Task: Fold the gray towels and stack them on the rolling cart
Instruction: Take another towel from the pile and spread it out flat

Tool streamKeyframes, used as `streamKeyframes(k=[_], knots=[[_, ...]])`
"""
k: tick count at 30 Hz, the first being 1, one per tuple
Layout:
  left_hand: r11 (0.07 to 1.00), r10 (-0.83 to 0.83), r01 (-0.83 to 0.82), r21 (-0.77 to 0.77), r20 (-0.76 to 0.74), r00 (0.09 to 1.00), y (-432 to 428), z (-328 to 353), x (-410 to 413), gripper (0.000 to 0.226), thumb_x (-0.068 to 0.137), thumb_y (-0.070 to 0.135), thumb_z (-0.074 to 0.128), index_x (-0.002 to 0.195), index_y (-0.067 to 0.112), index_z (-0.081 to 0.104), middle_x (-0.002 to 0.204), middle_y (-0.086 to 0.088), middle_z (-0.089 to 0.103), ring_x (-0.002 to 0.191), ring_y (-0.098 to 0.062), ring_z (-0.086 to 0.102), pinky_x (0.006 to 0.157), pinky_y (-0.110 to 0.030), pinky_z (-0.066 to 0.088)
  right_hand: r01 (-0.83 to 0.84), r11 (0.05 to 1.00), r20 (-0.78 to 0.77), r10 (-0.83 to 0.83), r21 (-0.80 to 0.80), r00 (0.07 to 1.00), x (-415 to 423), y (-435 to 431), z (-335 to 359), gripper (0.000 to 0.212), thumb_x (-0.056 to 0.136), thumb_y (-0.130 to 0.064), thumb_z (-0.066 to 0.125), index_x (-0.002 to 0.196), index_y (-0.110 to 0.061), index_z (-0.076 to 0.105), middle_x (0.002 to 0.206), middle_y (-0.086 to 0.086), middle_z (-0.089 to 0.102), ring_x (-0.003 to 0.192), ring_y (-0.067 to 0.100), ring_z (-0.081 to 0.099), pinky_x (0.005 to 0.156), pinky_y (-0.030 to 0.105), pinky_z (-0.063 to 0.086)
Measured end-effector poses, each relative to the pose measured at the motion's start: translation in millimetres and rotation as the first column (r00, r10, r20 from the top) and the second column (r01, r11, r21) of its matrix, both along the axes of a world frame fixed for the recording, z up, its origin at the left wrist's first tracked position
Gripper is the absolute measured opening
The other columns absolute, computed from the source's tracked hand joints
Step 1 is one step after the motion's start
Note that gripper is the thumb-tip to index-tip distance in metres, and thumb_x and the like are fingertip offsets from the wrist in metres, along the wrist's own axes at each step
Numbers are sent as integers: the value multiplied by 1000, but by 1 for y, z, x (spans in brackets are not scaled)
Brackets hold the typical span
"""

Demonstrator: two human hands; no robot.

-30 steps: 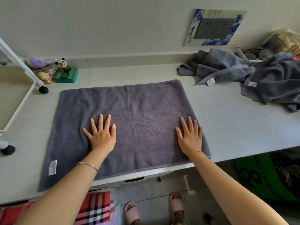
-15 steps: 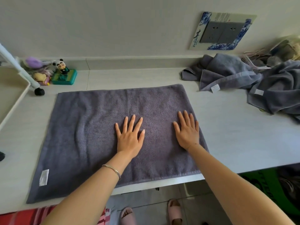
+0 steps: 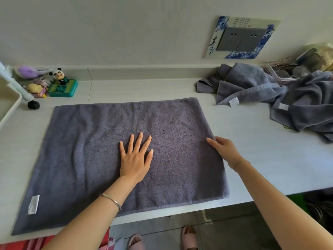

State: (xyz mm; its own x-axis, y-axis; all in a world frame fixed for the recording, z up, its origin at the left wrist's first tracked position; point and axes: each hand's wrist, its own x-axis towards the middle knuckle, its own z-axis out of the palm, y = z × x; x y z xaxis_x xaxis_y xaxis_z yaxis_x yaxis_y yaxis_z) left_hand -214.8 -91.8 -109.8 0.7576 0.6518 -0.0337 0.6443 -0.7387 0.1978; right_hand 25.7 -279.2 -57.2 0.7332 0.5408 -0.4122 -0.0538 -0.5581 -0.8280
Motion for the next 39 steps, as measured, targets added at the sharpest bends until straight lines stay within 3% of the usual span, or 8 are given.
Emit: streamKeyframes(k=[6,9,13,18,21,27,34,39], knots=[[997,-64,64,-34,-15,998,-20,4,17,72,84,62,-21,148,38,1,157,8,-4,145,-21,-10,113,-53,-12,20,963,-376,85,267,923,8,-18,41,30,97,-24,49,121,-11,61,115,8,68,106,22,65,80,25,56],[987,-88,92,-135,32,996,-32,8,34,83,75,66,-30,148,40,0,156,12,-11,145,-17,-15,113,-46,-18,30,939,-395,114,342,912,7,-17,69,34,98,-24,45,127,-11,56,120,8,66,109,22,64,79,25,55],[932,-47,109,-346,183,982,-22,22,34,58,94,56,-1,148,38,11,159,11,5,145,-7,-8,116,-32,-14,11,904,-346,152,428,926,-12,3,105,34,97,-22,45,128,-12,57,117,6,68,105,18,65,77,23,54],[948,276,-251,-193,116,954,31,26,-36,55,99,49,7,147,30,27,156,9,20,147,-14,-2,113,-43,-15,-140,860,-199,267,490,943,-60,53,136,28,98,-20,45,122,-19,60,114,-3,69,105,10,64,84,18,52],[797,584,-470,-378,285,760,69,26,-86,46,104,30,18,143,21,40,153,0,32,146,-21,14,117,-47,-1,-200,833,-132,308,515,942,-93,91,135,31,98,-18,46,125,-16,59,115,0,67,106,9,61,89,17,49],[450,761,-97,-888,325,562,87,45,-132,56,102,42,9,135,21,50,140,12,36,135,-12,32,109,-22,18,-281,780,-149,428,559,891,-176,173,110,25,99,-20,46,121,-17,59,98,-3,67,89,5,63,79,20,50],[73,897,228,-971,164,411,113,44,-150,62,99,53,9,126,19,54,133,-5,55,118,-22,55,100,-36,40,-470,793,-167,562,386,810,-264,256,37,50,98,-20,50,145,-12,34,107,2,68,88,7,67,78,23,55],[63,893,165,-984,129,431,123,49,-158,56,101,47,16,128,13,51,120,-9,59,111,-22,56,89,-27,46,-542,809,-176,581,227,794,-283,266,8,46,99,-24,46,142,-14,34,78,4,62,51,10,57,46,20,49]])
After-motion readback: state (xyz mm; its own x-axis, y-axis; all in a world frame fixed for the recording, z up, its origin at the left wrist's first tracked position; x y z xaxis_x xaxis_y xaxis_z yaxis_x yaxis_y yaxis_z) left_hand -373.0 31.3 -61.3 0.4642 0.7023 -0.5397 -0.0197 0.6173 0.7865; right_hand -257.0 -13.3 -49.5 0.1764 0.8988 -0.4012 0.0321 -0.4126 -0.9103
